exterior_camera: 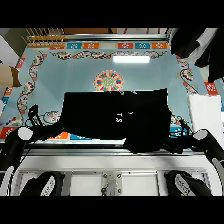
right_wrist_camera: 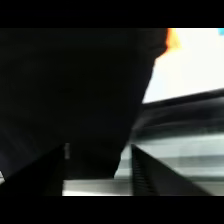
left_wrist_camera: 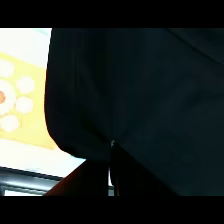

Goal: Fold the clothes and pants, and hang the long-sleeved shirts on hangers.

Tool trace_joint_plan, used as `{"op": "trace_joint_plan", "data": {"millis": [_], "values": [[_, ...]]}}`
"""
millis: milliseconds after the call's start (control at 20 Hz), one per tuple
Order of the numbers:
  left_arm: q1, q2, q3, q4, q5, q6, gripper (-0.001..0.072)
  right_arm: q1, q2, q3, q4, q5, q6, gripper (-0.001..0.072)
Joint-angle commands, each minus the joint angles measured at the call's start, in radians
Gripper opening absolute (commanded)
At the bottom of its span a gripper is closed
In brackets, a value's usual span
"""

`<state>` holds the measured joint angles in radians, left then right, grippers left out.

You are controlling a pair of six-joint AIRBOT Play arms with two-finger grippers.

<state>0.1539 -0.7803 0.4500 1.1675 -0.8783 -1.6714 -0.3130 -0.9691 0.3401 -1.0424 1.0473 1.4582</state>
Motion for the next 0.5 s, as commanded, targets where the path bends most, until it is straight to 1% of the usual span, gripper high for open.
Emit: {"op": "trace_joint_plan", "data": {"millis": [0, 50, 100, 250, 350, 450], "values": [[0.000, 0.021, -0.002, 0.000, -0.002, -0.001, 0.0009, 0.070, -0.010, -0.001, 0.018, -0.070, -0.008, 0.0165], [0.000, 0.013, -0.001, 0.002, -0.006, -0.001, 0.0009, 0.077, -0.010, 0.010, 0.012, -0.071, -0.008, 0.0072], [0.000, 0.003, -0.001, 0.014, -0.014, -0.002, 0.0009, 0.077, -0.006, 0.029, 0.002, -0.054, -0.007, 0.0013], [0.019, 0.002, -0.002, 0.050, -0.098, -0.001, 0.0009, 0.076, 0.046, 0.132, -0.118, 0.087, -0.007, 0.0012], [0.054, 0.046, -0.002, 0.092, -0.175, -0.001, 0.0009, 0.076, 0.098, 0.203, -0.235, 0.210, -0.007, 0.0012], [0.086, 0.101, -0.002, 0.125, -0.246, 0.000, 0.0008, 0.076, 0.142, 0.263, -0.309, 0.306, -0.007, 0.0012]]}}
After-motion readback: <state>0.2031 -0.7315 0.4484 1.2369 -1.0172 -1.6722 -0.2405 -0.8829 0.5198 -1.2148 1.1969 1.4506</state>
